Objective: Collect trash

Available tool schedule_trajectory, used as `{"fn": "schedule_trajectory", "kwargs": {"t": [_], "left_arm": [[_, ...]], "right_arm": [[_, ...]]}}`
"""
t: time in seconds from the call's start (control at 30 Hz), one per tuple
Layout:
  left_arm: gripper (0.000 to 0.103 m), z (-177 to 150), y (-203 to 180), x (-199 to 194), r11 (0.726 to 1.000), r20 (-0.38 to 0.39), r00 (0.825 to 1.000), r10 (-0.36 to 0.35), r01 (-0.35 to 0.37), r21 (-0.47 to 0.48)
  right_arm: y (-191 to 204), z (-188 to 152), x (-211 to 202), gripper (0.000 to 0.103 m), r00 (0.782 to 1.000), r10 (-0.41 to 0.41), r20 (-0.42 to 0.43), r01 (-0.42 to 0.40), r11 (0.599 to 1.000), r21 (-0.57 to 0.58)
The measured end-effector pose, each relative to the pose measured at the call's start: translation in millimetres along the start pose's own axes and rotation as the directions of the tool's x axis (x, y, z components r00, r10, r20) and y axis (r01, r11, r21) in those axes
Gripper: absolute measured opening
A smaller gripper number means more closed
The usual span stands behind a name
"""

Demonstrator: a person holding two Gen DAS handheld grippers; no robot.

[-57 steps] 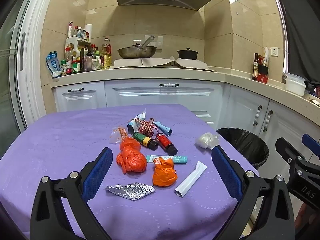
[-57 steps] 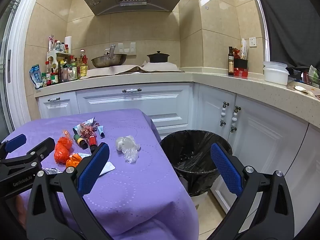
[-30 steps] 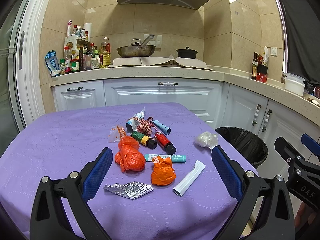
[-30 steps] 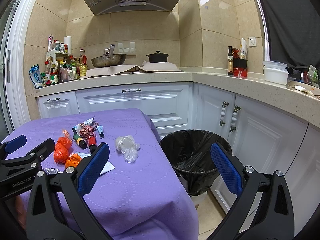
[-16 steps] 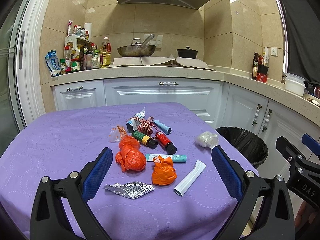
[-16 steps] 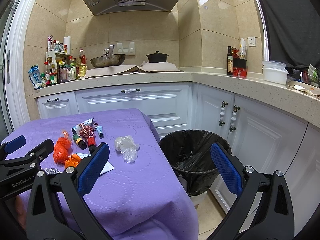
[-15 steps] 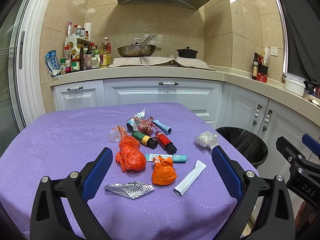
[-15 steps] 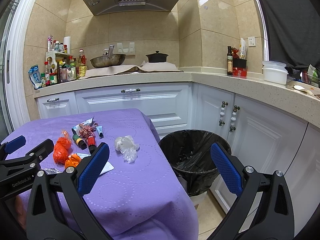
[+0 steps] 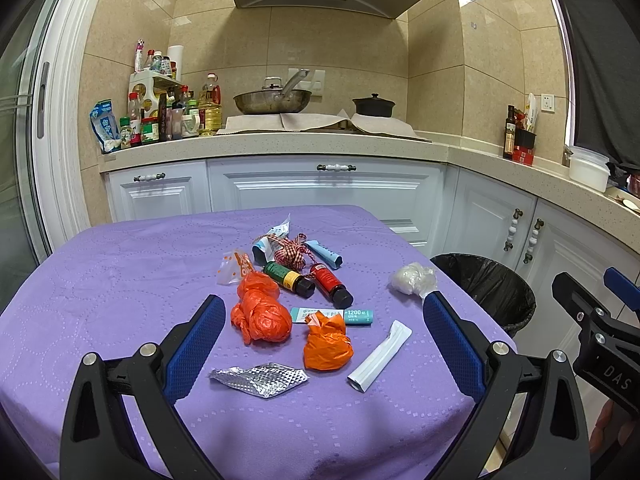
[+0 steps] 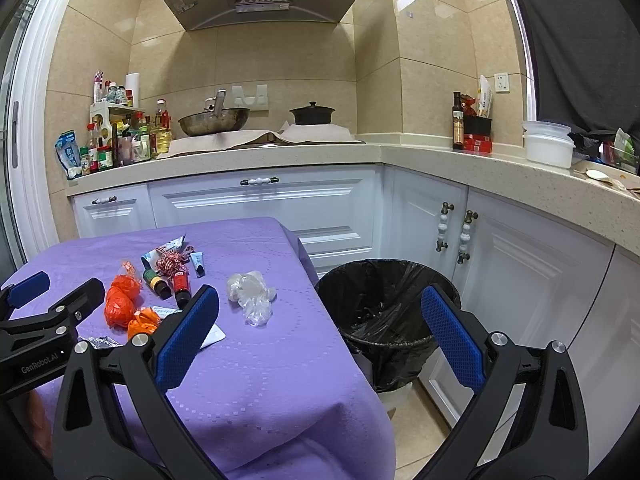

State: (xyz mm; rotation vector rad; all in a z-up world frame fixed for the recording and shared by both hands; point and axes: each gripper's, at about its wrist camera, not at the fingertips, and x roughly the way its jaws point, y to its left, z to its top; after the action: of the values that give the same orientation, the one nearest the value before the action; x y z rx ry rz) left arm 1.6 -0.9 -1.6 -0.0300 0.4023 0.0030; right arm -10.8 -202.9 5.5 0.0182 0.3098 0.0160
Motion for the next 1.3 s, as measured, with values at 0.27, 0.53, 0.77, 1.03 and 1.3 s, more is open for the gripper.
{"fn": "schedule_trajectory", "kwargs": {"t": [0.27, 0.53, 0.77, 1.03, 1.3], "left_arm": [[0.097, 0.2, -0.1, -0.1, 1.0, -0.001, 1.0, -0.001, 0.001, -0.002], [0.097, -0.5, 0.2, -0.8, 1.0, 0.001, 1.0, -0.004, 0.004, -0.003], [0.097, -0.5, -1.6, 1.0, 1.0, -0.005, 1.0, -0.011, 0.01, -0.008], [0.097, -1.8, 0.5, 3.1, 1.0, -0.009, 1.0, -0.016, 0.016, -0.01], [0.096, -7.1, 14.7, 12.1, 1.0, -0.041, 0.999, 0.004, -0.004, -0.012]], "right_arm": [[0.0, -0.3, 0.0, 0.099, 1.0, 0.0, 0.0, 0.0, 1.0, 0.001], [-2.0, 0.1, -0.3, 0.099, 1.0, -0.001, 0.0, 0.001, 1.0, 0.001], [-0.9, 0.0, -0.2, 0.099, 1.0, -0.001, -0.001, 0.001, 1.0, 0.001], [-6.4, 1.0, -0.7, 0.099, 1.0, 0.002, -0.004, -0.002, 1.0, 0.001], [2.7, -6.4, 17.1, 0.099, 1.0, 0.026, -0.014, -0.026, 0.999, -0.018]]}}
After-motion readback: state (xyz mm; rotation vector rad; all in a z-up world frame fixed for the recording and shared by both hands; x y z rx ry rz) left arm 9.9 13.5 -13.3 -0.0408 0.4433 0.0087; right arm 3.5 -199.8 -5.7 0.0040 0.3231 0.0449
